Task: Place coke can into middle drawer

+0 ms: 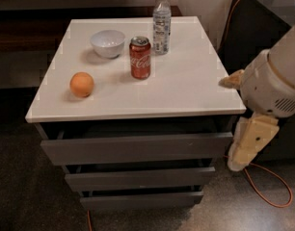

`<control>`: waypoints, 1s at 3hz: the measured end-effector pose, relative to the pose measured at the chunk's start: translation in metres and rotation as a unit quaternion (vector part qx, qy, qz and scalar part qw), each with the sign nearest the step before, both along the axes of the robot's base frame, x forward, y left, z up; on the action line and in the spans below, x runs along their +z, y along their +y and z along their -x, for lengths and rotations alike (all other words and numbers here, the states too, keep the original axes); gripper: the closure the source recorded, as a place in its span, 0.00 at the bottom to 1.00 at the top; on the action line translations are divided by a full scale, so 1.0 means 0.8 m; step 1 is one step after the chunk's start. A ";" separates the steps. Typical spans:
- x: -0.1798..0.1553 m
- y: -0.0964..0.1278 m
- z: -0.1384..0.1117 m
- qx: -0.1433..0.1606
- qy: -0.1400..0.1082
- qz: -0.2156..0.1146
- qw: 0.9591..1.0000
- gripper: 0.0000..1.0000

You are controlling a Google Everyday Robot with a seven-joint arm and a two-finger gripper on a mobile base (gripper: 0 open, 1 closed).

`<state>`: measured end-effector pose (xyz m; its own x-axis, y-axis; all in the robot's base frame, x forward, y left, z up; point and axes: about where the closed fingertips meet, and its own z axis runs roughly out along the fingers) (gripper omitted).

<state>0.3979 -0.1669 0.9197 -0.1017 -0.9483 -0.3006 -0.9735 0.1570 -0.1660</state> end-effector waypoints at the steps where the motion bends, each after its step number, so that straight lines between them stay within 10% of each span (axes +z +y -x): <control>1: -0.049 0.024 0.020 0.032 -0.003 -0.021 0.999 0.00; 3: -0.166 0.071 0.041 0.078 -0.055 -0.051 0.994 0.00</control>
Offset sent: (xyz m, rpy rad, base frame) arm -0.0314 0.0525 -0.1324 0.1343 -0.1259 0.1746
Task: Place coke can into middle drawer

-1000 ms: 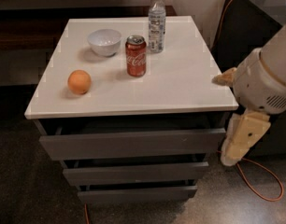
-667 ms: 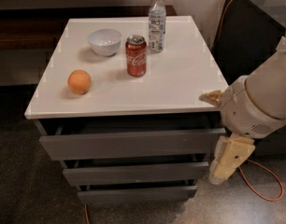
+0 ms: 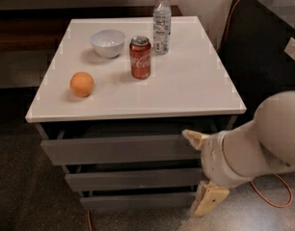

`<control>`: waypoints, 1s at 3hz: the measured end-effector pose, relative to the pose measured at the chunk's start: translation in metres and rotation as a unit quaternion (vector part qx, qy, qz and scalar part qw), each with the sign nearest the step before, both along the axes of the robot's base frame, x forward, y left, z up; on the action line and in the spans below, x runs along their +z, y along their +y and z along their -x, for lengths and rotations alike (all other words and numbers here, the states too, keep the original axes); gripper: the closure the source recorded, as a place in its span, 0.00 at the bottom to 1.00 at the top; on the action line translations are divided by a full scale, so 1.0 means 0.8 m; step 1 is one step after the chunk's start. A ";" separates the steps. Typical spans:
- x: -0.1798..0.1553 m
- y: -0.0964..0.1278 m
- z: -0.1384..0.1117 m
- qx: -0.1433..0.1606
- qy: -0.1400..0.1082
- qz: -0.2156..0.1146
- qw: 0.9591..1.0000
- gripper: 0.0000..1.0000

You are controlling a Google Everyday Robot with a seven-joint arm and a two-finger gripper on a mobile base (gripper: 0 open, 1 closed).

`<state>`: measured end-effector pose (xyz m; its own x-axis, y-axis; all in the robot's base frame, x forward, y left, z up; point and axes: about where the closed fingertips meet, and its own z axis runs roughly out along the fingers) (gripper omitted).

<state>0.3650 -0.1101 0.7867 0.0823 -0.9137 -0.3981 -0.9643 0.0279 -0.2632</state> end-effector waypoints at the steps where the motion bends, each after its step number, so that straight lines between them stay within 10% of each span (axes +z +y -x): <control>1: -0.033 0.016 0.000 0.006 -0.025 0.005 1.000 0.00; 3: -0.072 0.034 0.002 0.004 -0.052 0.010 0.999 0.00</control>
Offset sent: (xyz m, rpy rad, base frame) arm -0.0062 0.0408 -0.0857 -0.0144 -0.1363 0.0068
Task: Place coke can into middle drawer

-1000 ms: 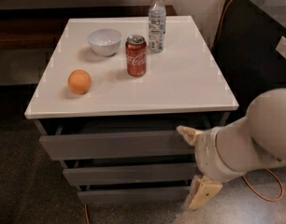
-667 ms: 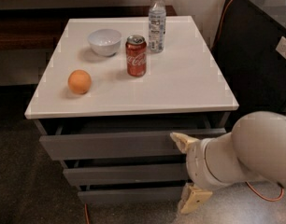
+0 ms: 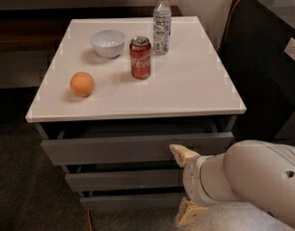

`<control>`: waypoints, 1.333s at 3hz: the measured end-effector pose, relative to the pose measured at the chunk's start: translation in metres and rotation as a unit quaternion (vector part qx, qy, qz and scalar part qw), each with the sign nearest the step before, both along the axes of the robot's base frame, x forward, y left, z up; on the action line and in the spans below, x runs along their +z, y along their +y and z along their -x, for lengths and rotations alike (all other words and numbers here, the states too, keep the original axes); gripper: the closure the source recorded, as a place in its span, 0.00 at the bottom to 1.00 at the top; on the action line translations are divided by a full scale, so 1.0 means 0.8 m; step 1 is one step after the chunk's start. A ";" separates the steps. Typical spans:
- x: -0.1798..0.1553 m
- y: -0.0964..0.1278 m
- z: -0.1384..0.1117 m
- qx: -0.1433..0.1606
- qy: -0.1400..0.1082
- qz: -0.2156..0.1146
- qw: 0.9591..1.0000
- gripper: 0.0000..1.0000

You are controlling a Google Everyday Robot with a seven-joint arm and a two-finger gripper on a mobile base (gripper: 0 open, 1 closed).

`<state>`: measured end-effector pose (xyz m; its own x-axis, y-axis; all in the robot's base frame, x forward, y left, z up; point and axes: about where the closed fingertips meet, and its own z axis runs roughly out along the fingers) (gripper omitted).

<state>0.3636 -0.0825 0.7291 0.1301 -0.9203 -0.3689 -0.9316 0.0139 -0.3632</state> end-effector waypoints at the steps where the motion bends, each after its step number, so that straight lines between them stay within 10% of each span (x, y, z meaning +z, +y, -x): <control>1: -0.011 0.002 0.001 0.003 0.004 0.023 1.000 0.00; 4: -0.130 0.002 -0.008 0.047 -0.009 0.098 0.994 0.00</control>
Offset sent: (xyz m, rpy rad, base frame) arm 0.0030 0.0104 -0.0792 -0.2145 -0.0473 0.0570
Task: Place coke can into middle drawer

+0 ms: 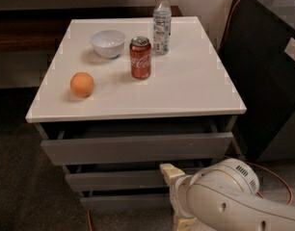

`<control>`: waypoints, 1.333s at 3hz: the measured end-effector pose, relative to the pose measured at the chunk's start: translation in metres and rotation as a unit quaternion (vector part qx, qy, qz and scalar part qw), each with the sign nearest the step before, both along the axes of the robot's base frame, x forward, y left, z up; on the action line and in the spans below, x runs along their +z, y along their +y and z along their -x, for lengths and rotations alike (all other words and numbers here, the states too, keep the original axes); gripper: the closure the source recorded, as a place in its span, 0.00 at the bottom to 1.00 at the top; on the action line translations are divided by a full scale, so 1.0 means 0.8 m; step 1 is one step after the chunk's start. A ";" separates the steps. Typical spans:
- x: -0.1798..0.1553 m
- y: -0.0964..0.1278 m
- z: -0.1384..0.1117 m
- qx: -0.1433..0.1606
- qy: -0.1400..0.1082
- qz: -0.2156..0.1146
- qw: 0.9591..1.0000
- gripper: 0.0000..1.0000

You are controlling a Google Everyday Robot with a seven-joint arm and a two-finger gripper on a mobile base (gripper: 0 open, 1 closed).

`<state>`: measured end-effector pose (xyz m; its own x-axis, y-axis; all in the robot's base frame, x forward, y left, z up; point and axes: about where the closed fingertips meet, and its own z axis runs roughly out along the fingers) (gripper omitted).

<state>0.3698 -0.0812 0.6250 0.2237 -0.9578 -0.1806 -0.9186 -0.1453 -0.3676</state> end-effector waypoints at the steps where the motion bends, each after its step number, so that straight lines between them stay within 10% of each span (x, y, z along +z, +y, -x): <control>1: -0.043 -0.010 -0.009 0.017 -0.009 0.008 1.000 0.00; 4: -0.133 -0.016 -0.065 0.043 -0.021 -0.044 0.998 0.00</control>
Offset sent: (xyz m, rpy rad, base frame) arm 0.0283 -0.0048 -0.0933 0.0088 -0.0569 0.1107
